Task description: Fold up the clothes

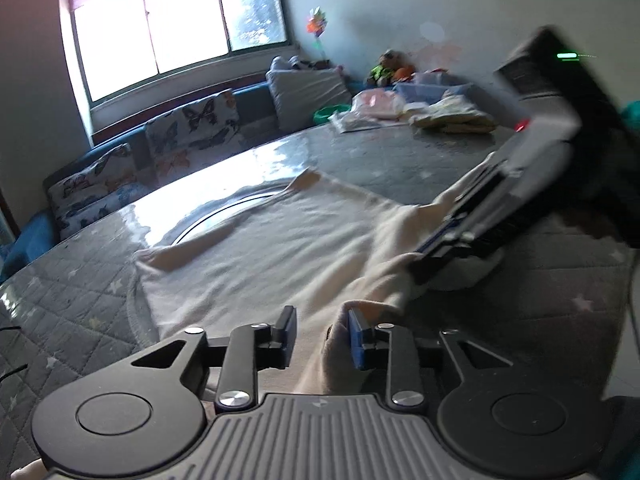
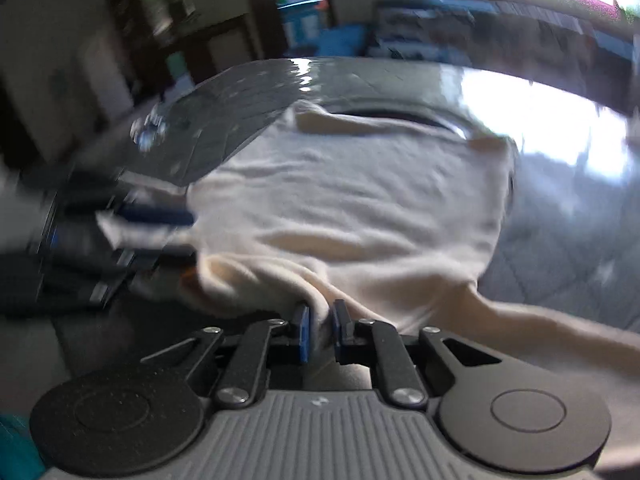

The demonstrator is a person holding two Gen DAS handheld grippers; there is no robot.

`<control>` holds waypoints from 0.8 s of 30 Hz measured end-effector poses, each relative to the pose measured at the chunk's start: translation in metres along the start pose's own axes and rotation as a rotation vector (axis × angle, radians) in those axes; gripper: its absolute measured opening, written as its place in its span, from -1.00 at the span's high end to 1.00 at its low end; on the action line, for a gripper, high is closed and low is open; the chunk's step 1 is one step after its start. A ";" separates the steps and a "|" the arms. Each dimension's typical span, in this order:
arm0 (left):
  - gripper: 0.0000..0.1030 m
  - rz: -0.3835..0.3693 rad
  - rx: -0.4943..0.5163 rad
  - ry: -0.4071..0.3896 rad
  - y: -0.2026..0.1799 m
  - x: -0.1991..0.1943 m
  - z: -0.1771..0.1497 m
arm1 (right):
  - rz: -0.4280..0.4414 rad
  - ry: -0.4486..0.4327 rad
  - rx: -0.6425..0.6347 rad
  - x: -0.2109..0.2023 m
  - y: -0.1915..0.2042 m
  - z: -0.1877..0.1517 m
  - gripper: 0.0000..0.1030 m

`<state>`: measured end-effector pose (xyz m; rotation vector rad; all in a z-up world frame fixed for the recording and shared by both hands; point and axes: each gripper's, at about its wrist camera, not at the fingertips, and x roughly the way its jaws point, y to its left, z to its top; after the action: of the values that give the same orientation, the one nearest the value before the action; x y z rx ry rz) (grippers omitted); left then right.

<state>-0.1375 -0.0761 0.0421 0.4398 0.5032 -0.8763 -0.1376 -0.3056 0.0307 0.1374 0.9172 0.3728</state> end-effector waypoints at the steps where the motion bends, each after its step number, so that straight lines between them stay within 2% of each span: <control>1: 0.33 -0.009 0.015 -0.013 -0.004 -0.004 0.000 | 0.030 0.008 0.044 0.002 -0.009 0.001 0.80; 4: 0.15 -0.025 0.073 -0.043 -0.017 -0.010 0.000 | 0.113 0.036 0.188 0.004 -0.029 0.000 0.81; 6: 0.13 -0.018 0.116 -0.039 -0.026 -0.005 0.000 | 0.177 0.057 0.300 0.007 -0.045 -0.002 0.81; 9: 0.13 -0.019 0.125 -0.010 -0.030 0.011 0.002 | 0.226 0.067 0.368 0.011 -0.056 -0.004 0.83; 11: 0.19 -0.017 0.125 0.007 -0.029 0.021 0.002 | 0.232 0.065 0.369 0.012 -0.057 -0.004 0.83; 12: 0.34 -0.010 0.127 0.013 -0.030 0.025 0.002 | 0.225 0.062 0.356 0.012 -0.055 -0.004 0.83; 14: 0.59 0.003 0.116 0.022 -0.027 0.029 0.005 | 0.196 0.050 0.302 0.010 -0.047 -0.003 0.81; 17: 0.70 -0.004 0.043 0.010 -0.014 0.028 0.012 | 0.100 -0.006 0.154 -0.003 -0.024 -0.002 0.63; 24: 0.73 -0.028 -0.101 0.011 0.016 0.028 0.023 | -0.137 -0.202 -0.366 -0.042 0.059 -0.021 0.59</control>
<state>-0.1041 -0.0972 0.0463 0.3456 0.5621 -0.8717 -0.1923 -0.2673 0.0651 -0.2200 0.6431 0.3854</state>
